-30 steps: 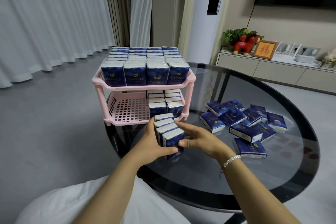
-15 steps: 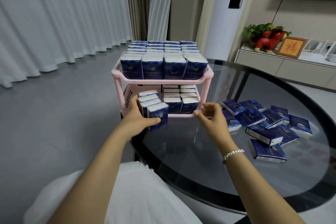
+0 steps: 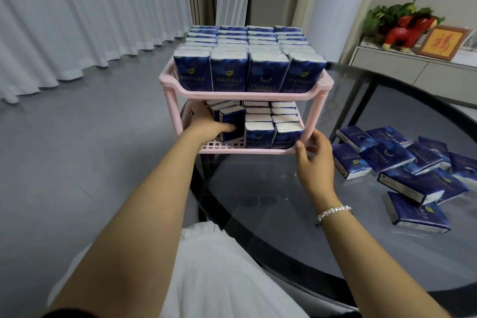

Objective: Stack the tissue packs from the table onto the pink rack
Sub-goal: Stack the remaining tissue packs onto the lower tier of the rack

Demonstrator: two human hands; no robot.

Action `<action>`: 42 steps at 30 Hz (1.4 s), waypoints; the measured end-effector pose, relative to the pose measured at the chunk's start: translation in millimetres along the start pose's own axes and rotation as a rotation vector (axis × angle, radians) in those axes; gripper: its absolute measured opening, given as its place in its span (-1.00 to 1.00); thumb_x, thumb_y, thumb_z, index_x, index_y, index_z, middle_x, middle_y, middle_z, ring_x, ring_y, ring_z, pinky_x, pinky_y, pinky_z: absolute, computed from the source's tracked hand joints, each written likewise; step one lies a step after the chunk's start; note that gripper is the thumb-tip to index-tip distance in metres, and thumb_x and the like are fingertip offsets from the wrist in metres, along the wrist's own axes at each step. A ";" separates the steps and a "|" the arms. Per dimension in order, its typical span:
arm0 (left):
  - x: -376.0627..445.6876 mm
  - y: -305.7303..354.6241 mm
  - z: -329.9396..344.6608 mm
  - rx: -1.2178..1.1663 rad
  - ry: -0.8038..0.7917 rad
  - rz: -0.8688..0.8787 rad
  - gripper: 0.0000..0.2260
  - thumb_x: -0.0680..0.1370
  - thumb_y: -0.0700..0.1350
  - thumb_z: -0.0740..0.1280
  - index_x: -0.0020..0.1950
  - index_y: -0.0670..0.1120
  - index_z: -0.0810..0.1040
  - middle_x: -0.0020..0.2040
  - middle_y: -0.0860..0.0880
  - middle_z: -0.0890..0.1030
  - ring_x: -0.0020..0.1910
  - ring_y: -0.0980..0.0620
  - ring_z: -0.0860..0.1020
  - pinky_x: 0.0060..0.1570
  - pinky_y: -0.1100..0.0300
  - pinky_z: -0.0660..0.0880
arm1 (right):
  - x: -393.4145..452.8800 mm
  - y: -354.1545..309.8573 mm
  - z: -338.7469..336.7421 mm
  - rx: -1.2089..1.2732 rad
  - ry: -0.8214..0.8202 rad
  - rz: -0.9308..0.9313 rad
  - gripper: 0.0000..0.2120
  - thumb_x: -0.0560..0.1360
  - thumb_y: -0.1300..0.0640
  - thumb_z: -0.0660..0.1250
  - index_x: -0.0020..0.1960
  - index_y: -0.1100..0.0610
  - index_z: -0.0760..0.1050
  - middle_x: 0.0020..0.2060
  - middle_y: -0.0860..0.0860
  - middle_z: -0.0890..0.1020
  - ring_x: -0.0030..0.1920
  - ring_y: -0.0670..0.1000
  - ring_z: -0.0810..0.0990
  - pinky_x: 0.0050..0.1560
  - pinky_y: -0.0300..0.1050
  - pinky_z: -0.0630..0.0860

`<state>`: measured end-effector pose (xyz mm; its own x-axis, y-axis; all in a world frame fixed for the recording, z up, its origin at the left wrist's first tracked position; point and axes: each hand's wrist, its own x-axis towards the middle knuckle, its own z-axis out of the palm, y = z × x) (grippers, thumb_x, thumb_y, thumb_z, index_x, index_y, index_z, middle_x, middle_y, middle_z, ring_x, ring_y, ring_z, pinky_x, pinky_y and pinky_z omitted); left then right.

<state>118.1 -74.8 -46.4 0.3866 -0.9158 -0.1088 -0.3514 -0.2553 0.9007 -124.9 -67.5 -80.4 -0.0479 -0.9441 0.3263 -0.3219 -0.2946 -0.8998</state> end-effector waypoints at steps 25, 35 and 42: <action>-6.3 20.3 14.3 0.257 -0.019 0.103 -0.51 0.59 -0.16 0.25 0.48 -0.06 0.19 0.33 -0.13 0.47 0.19 -0.12 0.46 0.03 0.16 0.34 | 0.2 1.8 0.3 0.001 0.006 0.010 -0.75 0.53 0.18 0.27 0.20 0.03 0.41 0.09 -0.07 0.47 0.10 -0.03 0.49 0.05 -0.14 0.48; -35.4 21.2 17.0 0.081 0.065 0.090 -0.56 0.56 -0.08 0.30 0.41 -0.07 0.29 0.23 -0.06 0.52 0.17 -0.04 0.47 0.06 0.19 0.33 | -1.1 0.2 -0.7 0.000 -0.015 0.003 -0.73 0.54 0.18 0.26 0.22 0.03 0.42 0.15 -0.02 0.48 0.11 -0.02 0.49 0.02 -0.23 0.42; -86.2 28.0 27.8 0.100 0.277 0.094 -0.61 0.58 -0.07 0.27 0.37 -0.16 0.37 0.33 -0.10 0.47 0.30 -0.09 0.44 0.19 0.15 0.35 | -6.5 -7.4 -8.0 -0.044 -0.023 0.024 -0.67 0.53 0.16 0.25 0.29 0.05 0.42 0.14 -0.03 0.53 0.14 -0.01 0.49 0.17 -0.04 0.47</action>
<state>51.2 -11.6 -23.5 0.5613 -0.8210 0.1040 -0.4733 -0.2154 0.8542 -129.8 -58.0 -73.6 -0.0343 -0.9541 0.2974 -0.3620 -0.2655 -0.8936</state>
